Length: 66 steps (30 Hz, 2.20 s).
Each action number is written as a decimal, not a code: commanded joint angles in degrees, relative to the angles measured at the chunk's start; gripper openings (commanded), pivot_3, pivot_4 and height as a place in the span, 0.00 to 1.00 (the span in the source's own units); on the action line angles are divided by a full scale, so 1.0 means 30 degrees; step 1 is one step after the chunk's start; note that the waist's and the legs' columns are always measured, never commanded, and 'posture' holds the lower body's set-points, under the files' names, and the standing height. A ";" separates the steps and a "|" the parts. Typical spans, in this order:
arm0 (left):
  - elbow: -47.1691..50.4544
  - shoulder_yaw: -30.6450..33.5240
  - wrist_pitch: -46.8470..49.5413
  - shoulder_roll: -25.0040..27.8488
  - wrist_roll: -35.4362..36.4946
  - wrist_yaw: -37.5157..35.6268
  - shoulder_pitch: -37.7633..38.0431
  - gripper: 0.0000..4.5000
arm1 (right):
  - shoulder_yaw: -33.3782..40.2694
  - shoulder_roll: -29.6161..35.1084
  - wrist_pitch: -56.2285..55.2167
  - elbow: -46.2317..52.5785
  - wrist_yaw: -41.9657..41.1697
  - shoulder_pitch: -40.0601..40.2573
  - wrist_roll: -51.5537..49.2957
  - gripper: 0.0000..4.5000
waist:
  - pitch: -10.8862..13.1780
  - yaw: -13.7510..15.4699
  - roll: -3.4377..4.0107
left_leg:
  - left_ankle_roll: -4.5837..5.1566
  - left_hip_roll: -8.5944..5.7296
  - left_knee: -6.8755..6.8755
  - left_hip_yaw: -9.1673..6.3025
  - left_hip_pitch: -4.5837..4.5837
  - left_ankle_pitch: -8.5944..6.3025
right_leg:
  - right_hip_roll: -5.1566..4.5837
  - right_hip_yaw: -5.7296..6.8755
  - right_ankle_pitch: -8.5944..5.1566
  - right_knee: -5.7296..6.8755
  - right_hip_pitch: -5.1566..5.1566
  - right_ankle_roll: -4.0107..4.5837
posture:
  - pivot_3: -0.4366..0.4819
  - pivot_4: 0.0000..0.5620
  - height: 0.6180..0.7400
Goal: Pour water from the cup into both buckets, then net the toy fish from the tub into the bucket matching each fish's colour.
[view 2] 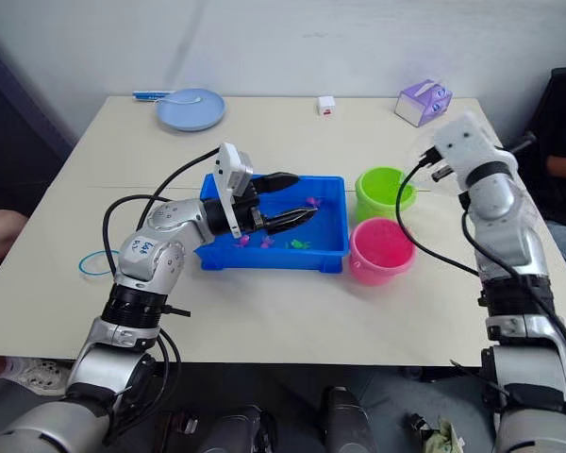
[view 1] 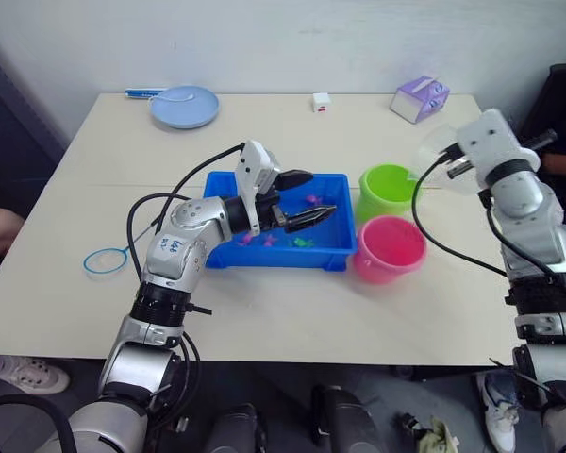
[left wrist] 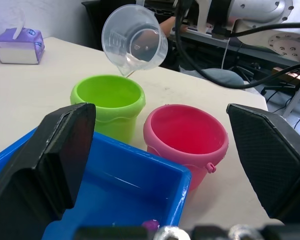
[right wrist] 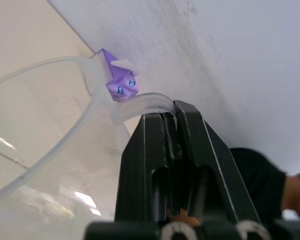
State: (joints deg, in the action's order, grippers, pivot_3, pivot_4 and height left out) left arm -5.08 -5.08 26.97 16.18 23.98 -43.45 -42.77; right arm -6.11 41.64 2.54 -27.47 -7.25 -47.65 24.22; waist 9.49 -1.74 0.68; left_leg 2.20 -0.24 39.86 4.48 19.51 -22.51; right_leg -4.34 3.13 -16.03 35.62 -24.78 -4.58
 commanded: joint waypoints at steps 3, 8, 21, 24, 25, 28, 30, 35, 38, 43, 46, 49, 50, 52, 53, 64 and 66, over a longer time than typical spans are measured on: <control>0.1322 0.0502 0.0272 0.0121 0.0146 0.0397 0.0287 1.00 | -0.3146 0.1413 -0.3507 -0.1483 0.1744 -0.2265 0.4622 0.15 | 0.0001 -0.0011 0.0000 | -0.0003 0.0002 0.0002 -0.0001 0.0008 0.0001 | -0.0003 -0.0002 0.0000 0.0000 -0.0006 0.0000 | 0.48 0.27 1.00; 0.1737 0.0554 0.0483 0.0112 0.0197 0.0577 0.0510 1.00 | -0.4370 0.1664 -0.5036 -0.2031 0.2482 -0.3135 0.6365 0.15 | 0.0001 0.0015 0.0000 | -0.0004 0.0003 0.0017 -0.0010 0.0050 0.0002 | -0.0007 0.0008 0.0000 0.0000 -0.0039 0.0001 | 0.48 0.27 1.00; 0.2072 0.0612 0.0712 0.0024 0.0314 0.0755 0.0639 1.00 | -0.3951 0.1877 -0.5529 -0.1871 0.2187 -0.2802 0.6767 0.15 | 0.0000 0.0000 0.0001 | -0.0003 -0.0006 0.0101 -0.0097 0.0285 0.0013 | -0.0028 0.0125 0.0003 0.0038 -0.0220 -0.0004 | 0.48 0.27 1.00; 0.1996 0.0498 0.0682 -0.0037 0.0287 0.0639 0.0544 1.00 | -0.3265 0.1975 -0.5232 -0.1418 0.2034 -0.2425 0.6086 0.15 | 0.0000 0.0014 0.0001 | -0.0003 -0.0006 0.0101 -0.0104 0.0286 0.0014 | -0.0029 0.0128 0.0003 0.0038 -0.0220 -0.0004 | 0.48 0.27 1.00; 0.1978 0.0467 0.0695 -0.0091 0.0354 0.0549 0.0494 1.00 | -0.2909 0.2070 -0.5148 -0.1217 0.1948 -0.2156 0.5704 0.15 | 0.0000 0.0031 0.0001 | -0.0003 -0.0006 0.0101 -0.0105 0.0287 0.0014 | -0.0029 0.0128 0.0003 0.0037 -0.0220 -0.0004 | 0.48 0.27 1.00; 0.2073 0.0485 0.0887 -0.0236 0.0745 0.0213 0.0447 1.00 | -0.0093 0.0994 -0.3566 -0.0588 0.0968 -0.0929 0.2078 0.15 | 0.0001 0.0053 -0.0001 | -0.0002 -0.0006 0.0104 -0.0121 0.0295 0.0014 | -0.0029 0.0144 0.0003 0.0034 -0.0217 -0.0004 | 0.48 0.27 1.00; 0.2233 0.0526 0.1150 -0.0280 0.1122 -0.0097 0.0495 1.00 | 0.2600 -0.0319 -0.1392 0.0518 0.0259 0.0096 -0.1209 0.15 | 0.0001 0.0050 -0.0001 | -0.0002 -0.0006 0.0113 -0.0143 0.0300 0.0016 | -0.0030 0.0167 0.0003 0.0033 -0.0207 -0.0004 | 0.48 0.27 1.00; 0.2857 0.0400 0.2013 0.0147 0.1925 -0.1130 0.0895 1.00 | 0.7958 -0.3123 0.4348 0.6146 0.0287 0.2822 -0.6280 0.15 | -0.0002 0.0054 0.0003 | 0.0002 -0.0005 0.0124 -0.0190 0.0318 0.0024 | -0.0038 0.0197 0.0004 0.0060 -0.0207 -0.0005 | 0.48 0.27 1.00; 0.3132 0.0386 0.2677 0.0449 0.2557 -0.1951 0.0974 1.00 | 1.0691 -0.5296 0.7073 1.0567 0.0873 0.4325 -0.9576 0.15 | -0.0003 0.0068 0.0006 | -0.0001 -0.0005 0.0119 -0.0195 0.0318 0.0027 | -0.0039 0.0195 0.0003 0.0064 -0.0210 -0.0005 | 0.48 0.27 1.00; 0.3491 0.0379 0.4041 0.1233 0.3688 -0.3505 0.1043 1.00 | 1.3903 -0.7811 1.0632 1.6776 0.2110 0.6986 -1.3339 0.15 | -0.0008 0.0062 0.0015 | -0.0022 -0.0006 0.0117 -0.0209 0.0309 0.0038 | -0.0035 0.0195 0.0003 0.0085 -0.0211 -0.0004 | 0.48 0.27 1.00; 0.3829 0.0004 0.4512 0.2158 0.3914 -0.4675 0.1474 1.00 | 1.5004 -0.8653 1.1730 1.9612 0.2422 0.9170 -1.4752 0.15 | -0.0013 0.0108 0.0024 | -0.0022 -0.0016 0.0108 -0.0211 0.0305 0.0038 | -0.0033 0.0193 0.0002 0.0082 -0.0211 -0.0003 | 0.48 0.27 1.00; 0.4226 -0.0560 0.4567 0.3083 0.3830 -0.5854 0.2021 1.00 | 1.5221 -0.9142 1.1931 2.1087 0.2416 1.1508 -1.5273 0.15 | -0.0014 0.0093 0.0026 | -0.0022 -0.0032 0.0083 -0.0198 0.0292 0.0038 | -0.0031 0.0184 0.0002 0.0082 -0.0208 -0.0002 | 0.48 0.27 1.00; 0.4335 -0.0774 0.4443 0.3341 0.3714 -0.6204 0.2179 1.00 | 1.5226 -0.9333 1.1847 2.1374 0.2393 1.2198 -1.5446 0.15 | -0.0014 0.0088 0.0025 | -0.0022 -0.0034 0.0084 -0.0190 0.0291 0.0038 | -0.0027 0.0179 0.0002 0.0081 -0.0208 -0.0002 | 0.48 0.27 1.00; 0.4358 -0.1388 0.3752 0.3804 0.3073 -0.6813 0.2476 1.00 | 1.4981 -0.9857 1.1340 2.1762 0.2123 1.3788 -1.5548 0.15 | -0.0014 0.0090 0.0025 | -0.0022 -0.0035 0.0087 -0.0176 0.0286 0.0039 | -0.0021 0.0167 0.0002 0.0081 -0.0208 -0.0002 | 0.48 0.27 1.00; 0.4308 -0.1580 0.3478 0.3897 0.2846 -0.6947 0.2559 1.00 | 1.4881 -1.0071 1.1104 2.1823 0.2082 1.4327 -1.5581 0.15 | -0.0014 0.0095 0.0026 | -0.0027 -0.0033 0.0086 -0.0175 0.0278 0.0041 | -0.0012 0.0164 0.0001 0.0082 -0.0206 0.0000 | 0.48 0.27 1.00; 0.4012 -0.1913 0.2948 0.3398 0.2541 -0.6903 0.2465 1.00 | 1.4243 -1.2186 0.5759 1.7990 0.2461 1.7297 -1.4465 0.15 | -0.0016 0.0076 0.0028 | -0.0034 -0.0030 0.0079 -0.0138 0.0250 0.0045 | 0.0013 0.0121 -0.0001 0.0089 -0.0202 0.0003 | 0.48 0.27 1.00; 0.3964 -0.1895 0.2968 0.3338 0.2533 -0.6922 0.2384 1.00 | 1.4149 -1.2207 0.5029 1.7294 0.2578 1.7307 -1.4463 0.15 | -0.0016 0.0083 0.0029 | -0.0034 -0.0030 0.0077 -0.0138 0.0250 0.0045 | 0.0011 0.0118 -0.0001 0.0090 -0.0202 0.0004 | 0.48 0.27 1.00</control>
State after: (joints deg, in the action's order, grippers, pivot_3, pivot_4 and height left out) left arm 6.04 -11.06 36.56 26.26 31.37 -63.85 -34.91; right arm 35.95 4.91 20.80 23.99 0.25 4.00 -19.49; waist 9.44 -1.49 0.77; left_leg 2.10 -0.33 40.09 4.06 20.26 -22.38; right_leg -4.31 3.48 -16.03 35.89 -25.39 -4.57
